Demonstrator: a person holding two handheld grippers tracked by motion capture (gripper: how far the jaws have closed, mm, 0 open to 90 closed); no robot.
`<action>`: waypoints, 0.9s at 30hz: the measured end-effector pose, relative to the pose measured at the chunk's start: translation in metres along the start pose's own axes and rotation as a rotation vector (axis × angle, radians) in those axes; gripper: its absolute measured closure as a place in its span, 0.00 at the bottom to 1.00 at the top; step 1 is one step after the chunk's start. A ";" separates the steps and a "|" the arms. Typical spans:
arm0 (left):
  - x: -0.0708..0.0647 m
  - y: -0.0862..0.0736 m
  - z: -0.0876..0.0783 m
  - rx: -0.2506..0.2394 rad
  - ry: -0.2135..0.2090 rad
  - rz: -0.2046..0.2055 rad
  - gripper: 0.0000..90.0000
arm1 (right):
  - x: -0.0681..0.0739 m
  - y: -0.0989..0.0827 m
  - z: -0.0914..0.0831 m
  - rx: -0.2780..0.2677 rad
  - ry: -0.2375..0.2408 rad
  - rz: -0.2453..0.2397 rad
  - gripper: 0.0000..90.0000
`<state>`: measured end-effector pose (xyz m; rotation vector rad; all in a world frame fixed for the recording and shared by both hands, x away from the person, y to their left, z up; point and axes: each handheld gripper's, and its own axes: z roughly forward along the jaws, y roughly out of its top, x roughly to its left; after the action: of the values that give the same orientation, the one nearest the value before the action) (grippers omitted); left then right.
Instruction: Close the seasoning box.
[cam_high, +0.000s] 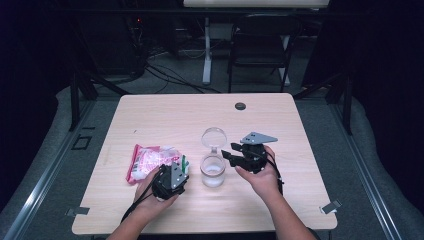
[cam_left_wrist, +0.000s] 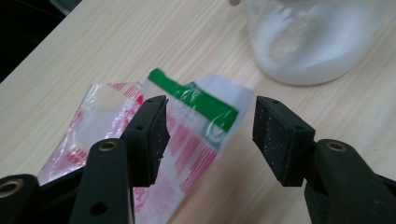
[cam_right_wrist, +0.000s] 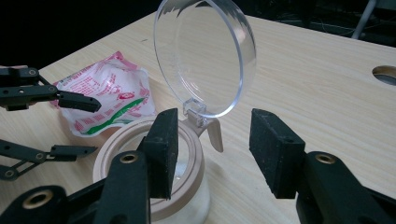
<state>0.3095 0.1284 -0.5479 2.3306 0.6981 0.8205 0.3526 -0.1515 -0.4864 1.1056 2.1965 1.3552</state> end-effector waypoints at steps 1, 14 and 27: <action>0.001 -0.002 0.002 0.006 0.006 -0.003 0.51 | 0.000 0.000 0.000 0.000 0.000 0.000 0.58; 0.020 -0.015 0.016 0.072 0.068 -0.040 0.51 | -0.002 -0.001 0.000 -0.001 -0.007 0.001 0.57; 0.047 -0.031 0.021 0.131 0.078 -0.142 0.52 | -0.002 -0.001 0.000 -0.001 -0.009 0.001 0.57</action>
<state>0.3464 0.1724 -0.5633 2.3423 0.9654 0.8265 0.3537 -0.1537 -0.4871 1.1103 2.1887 1.3492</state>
